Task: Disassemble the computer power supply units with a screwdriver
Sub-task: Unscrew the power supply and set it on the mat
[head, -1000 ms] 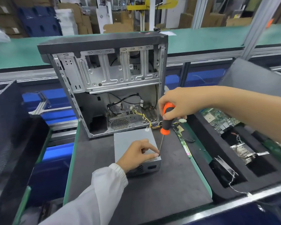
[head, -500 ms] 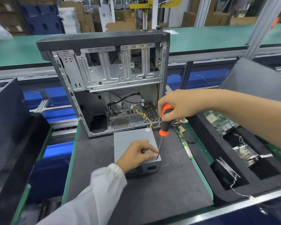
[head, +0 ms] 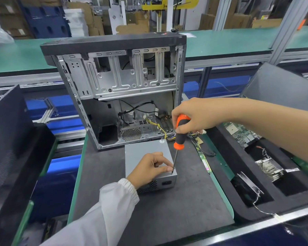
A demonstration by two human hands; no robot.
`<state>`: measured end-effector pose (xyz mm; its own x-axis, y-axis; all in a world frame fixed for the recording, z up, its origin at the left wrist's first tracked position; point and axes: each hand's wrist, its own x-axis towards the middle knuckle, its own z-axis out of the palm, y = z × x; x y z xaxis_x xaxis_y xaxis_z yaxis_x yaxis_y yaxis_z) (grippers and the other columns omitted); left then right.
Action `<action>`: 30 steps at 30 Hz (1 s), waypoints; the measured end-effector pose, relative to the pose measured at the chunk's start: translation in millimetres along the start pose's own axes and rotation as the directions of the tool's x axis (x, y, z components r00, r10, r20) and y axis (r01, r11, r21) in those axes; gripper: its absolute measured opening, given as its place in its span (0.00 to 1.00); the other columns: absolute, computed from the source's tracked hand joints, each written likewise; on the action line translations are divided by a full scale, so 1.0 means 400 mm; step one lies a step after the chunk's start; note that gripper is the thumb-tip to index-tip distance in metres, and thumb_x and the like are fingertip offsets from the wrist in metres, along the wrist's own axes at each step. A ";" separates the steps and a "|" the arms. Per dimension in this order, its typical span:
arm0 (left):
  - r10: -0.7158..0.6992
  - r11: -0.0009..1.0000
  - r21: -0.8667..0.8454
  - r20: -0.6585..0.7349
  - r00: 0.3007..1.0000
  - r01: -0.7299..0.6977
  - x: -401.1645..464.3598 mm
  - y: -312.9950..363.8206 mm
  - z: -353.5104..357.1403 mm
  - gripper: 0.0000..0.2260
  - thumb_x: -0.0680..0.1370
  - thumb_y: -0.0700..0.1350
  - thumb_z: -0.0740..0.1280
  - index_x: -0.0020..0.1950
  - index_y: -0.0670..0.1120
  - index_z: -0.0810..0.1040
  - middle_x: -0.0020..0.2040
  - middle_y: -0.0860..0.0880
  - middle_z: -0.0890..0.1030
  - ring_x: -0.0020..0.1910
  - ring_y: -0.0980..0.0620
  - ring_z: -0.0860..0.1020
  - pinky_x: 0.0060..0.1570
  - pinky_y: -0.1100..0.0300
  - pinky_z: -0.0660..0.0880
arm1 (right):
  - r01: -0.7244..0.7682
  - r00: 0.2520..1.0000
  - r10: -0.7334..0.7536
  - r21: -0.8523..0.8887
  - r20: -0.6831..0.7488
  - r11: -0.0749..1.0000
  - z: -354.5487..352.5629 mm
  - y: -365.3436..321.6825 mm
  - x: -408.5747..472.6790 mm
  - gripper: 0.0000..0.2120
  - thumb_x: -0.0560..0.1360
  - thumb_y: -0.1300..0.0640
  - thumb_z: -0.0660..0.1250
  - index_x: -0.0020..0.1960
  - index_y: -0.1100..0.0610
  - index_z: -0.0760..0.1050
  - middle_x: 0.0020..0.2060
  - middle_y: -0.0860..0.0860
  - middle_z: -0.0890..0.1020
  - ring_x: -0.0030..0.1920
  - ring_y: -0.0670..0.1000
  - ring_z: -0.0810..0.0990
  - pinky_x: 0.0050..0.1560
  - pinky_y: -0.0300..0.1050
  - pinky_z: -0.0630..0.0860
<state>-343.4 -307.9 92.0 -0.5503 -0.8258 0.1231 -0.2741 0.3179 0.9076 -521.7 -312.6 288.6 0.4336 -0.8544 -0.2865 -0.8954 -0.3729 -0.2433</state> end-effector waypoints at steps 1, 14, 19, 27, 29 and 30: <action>-0.002 1.000 0.000 -0.002 1.000 0.002 0.000 -0.001 0.000 0.02 0.73 0.41 0.75 0.44 0.45 0.86 0.30 0.57 0.64 0.31 0.59 0.64 0.37 0.71 0.63 | -0.003 1.000 0.003 -0.001 0.001 1.000 -0.001 0.000 0.000 0.02 0.76 0.51 0.66 0.46 0.49 0.75 0.31 0.48 0.81 0.29 0.46 0.80 0.31 0.34 0.71; 0.002 1.000 0.016 0.001 1.000 -0.002 -0.002 -0.006 0.000 0.02 0.74 0.40 0.74 0.45 0.43 0.86 0.29 0.58 0.65 0.31 0.59 0.64 0.37 0.71 0.63 | 0.018 1.000 -0.018 -0.025 -0.017 1.000 0.006 -0.007 -0.014 0.02 0.76 0.52 0.66 0.48 0.50 0.75 0.32 0.44 0.78 0.28 0.45 0.78 0.32 0.36 0.73; 0.026 0.999 0.027 -0.001 1.000 -0.026 -0.002 0.000 0.002 0.02 0.73 0.39 0.75 0.45 0.42 0.86 0.32 0.54 0.62 0.31 0.60 0.64 0.37 0.69 0.62 | 0.103 0.994 -0.098 -0.113 0.054 0.988 -0.001 -0.015 -0.022 0.04 0.77 0.51 0.66 0.49 0.46 0.71 0.33 0.39 0.72 0.32 0.41 0.73 0.35 0.37 0.70; 0.034 0.999 0.035 0.016 0.999 -0.034 -0.001 0.007 0.001 0.05 0.72 0.39 0.76 0.46 0.41 0.86 0.32 0.54 0.62 0.31 0.59 0.63 0.36 0.69 0.62 | 0.241 0.957 -0.187 -0.247 0.222 0.939 -0.016 -0.066 -0.019 0.13 0.71 0.65 0.69 0.49 0.48 0.75 0.47 0.44 0.74 0.51 0.51 0.75 0.53 0.53 0.74; 0.037 0.999 0.034 0.019 0.999 -0.038 -0.002 0.007 0.001 0.05 0.71 0.40 0.76 0.46 0.42 0.86 0.32 0.54 0.61 0.30 0.59 0.63 0.36 0.68 0.61 | 0.294 0.944 -0.237 -0.263 0.228 0.919 -0.007 -0.080 -0.021 0.16 0.67 0.71 0.63 0.43 0.50 0.77 0.45 0.45 0.75 0.48 0.50 0.75 0.49 0.51 0.74; 0.035 0.999 0.034 0.019 0.999 -0.036 -0.002 0.008 0.001 0.05 0.71 0.40 0.76 0.45 0.42 0.86 0.32 0.55 0.61 0.30 0.59 0.63 0.36 0.68 0.61 | 0.303 0.943 -0.248 -0.260 0.224 0.917 -0.003 -0.085 -0.022 0.17 0.66 0.73 0.61 0.40 0.51 0.77 0.44 0.45 0.75 0.47 0.50 0.75 0.47 0.49 0.74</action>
<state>-343.9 -306.1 94.5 -0.5742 -0.8054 0.1472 -0.2807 0.3625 0.8887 -495.1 -292.9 300.6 0.6531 -0.6321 -0.4170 -0.7162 -0.6945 -0.0689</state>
